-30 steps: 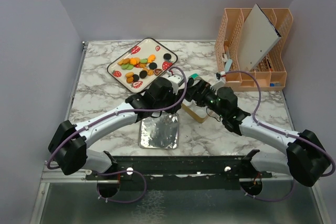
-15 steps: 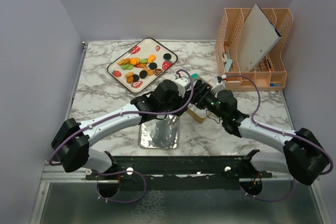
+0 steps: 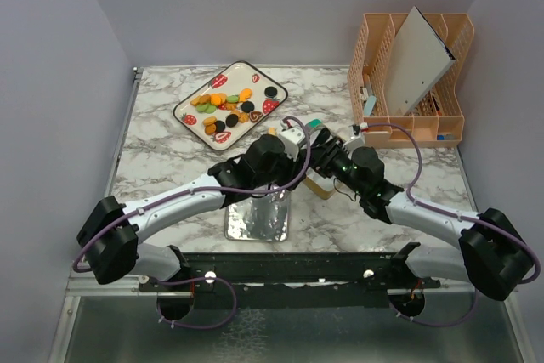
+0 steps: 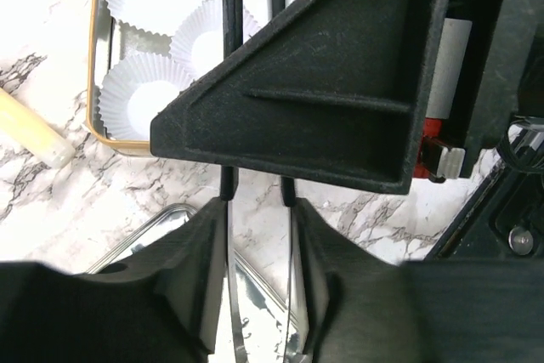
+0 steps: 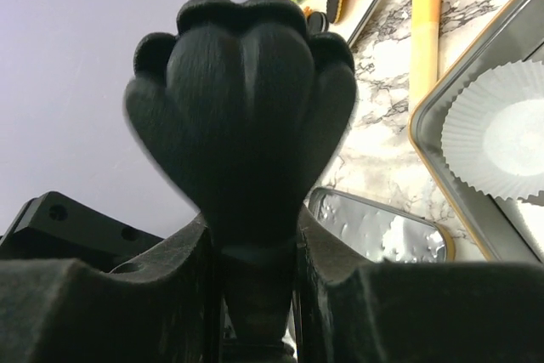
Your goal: Pack the cookies
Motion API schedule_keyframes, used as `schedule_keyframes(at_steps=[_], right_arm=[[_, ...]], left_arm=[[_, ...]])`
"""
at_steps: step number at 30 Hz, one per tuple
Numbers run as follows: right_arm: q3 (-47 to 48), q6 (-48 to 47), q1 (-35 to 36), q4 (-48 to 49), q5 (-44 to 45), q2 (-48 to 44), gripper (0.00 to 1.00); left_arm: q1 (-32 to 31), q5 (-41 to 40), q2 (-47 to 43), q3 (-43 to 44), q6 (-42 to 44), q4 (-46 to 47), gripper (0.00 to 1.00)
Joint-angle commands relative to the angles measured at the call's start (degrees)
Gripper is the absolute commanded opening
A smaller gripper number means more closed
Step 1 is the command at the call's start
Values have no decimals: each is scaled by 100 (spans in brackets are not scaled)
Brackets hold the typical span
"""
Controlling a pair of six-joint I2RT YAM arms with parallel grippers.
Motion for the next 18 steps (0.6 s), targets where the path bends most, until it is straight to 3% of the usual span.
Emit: schedule_keyframes(at_steps=[1,9,18], right_arm=[[-4,199,22,26,193,-190,19],[57,593,13,-263,291,-349,17],[45,842,11,-451,251,-422,15]], left_arm=[[-48,-412,-398,-377,-106,648,46],[-119,-511,-1018,-1525,-383,2190,65],[-166,-422,-1019,-1812,53,2576,67]])
